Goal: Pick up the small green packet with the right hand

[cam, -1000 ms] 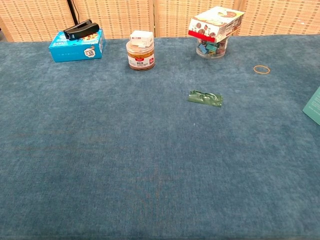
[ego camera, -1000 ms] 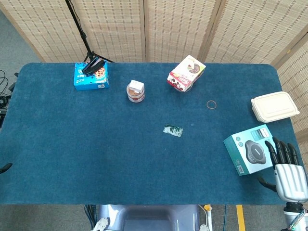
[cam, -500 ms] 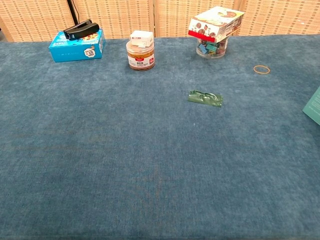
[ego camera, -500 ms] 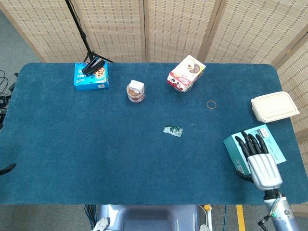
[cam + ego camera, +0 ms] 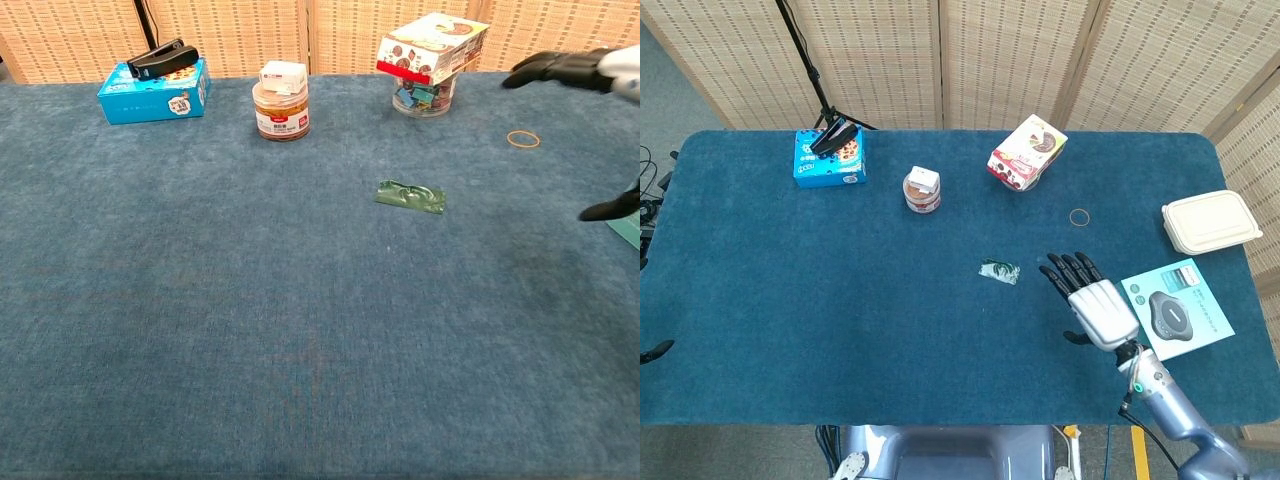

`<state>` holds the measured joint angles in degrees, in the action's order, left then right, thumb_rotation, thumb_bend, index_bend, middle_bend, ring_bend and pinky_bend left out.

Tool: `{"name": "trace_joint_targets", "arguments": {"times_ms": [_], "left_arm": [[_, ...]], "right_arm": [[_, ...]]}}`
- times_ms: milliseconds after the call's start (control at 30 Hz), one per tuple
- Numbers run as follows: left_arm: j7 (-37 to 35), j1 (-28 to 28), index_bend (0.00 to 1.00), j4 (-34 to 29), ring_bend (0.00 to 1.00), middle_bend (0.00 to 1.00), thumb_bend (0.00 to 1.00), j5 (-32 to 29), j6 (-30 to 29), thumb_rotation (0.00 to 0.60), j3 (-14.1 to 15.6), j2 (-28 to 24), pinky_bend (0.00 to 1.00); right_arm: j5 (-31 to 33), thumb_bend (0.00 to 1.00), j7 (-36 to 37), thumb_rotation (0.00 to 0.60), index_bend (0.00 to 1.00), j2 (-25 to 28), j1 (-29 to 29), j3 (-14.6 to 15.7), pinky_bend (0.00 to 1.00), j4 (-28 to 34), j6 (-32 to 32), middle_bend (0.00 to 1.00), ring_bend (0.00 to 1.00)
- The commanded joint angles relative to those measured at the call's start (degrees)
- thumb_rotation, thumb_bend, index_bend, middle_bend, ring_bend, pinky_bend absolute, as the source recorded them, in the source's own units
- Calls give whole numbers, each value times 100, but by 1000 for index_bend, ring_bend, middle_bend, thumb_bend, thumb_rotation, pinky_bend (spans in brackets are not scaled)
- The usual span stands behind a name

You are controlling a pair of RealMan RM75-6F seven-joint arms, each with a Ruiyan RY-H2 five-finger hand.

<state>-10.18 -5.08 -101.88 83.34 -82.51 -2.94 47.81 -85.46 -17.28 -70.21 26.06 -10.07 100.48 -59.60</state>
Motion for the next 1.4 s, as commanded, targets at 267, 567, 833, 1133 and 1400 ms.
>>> {"name": "trace_joint_targets", "arguments": {"times_ms": [267, 567, 833, 1133, 1400], "left_arm": [[159, -27, 0, -49, 0, 0, 79, -167, 61, 600, -47, 47, 0], [460, -96, 0, -147, 0, 0, 79, -404, 189, 600, -107, 110, 0], [666, -169, 0, -205, 0, 0, 80, -633, 321, 600, -168, 151, 0], [711, -187, 0, -206, 0, 0, 79, -731, 358, 600, -200, 164, 0], [701, -202, 0, -200, 0, 0, 79, -730, 394, 600, -202, 158, 0]], "right_arm": [[736, 0, -155, 600, 115, -987, 919, -309, 0, -1028, 777, 0, 0], [1234, 0, -145, 600, 152, -1676, 1498, -446, 0, -1953, 1136, 0, 0], [1618, 0, -244, 600, 160, -2050, 1873, -462, 0, -2433, 1378, 0, 0], [1755, 0, -327, 600, 160, -2280, 2076, -365, 0, -2699, 1383, 0, 0], [1770, 0, -513, 600, 168, -2461, 2220, -304, 0, -3051, 1275, 0, 0]]}}
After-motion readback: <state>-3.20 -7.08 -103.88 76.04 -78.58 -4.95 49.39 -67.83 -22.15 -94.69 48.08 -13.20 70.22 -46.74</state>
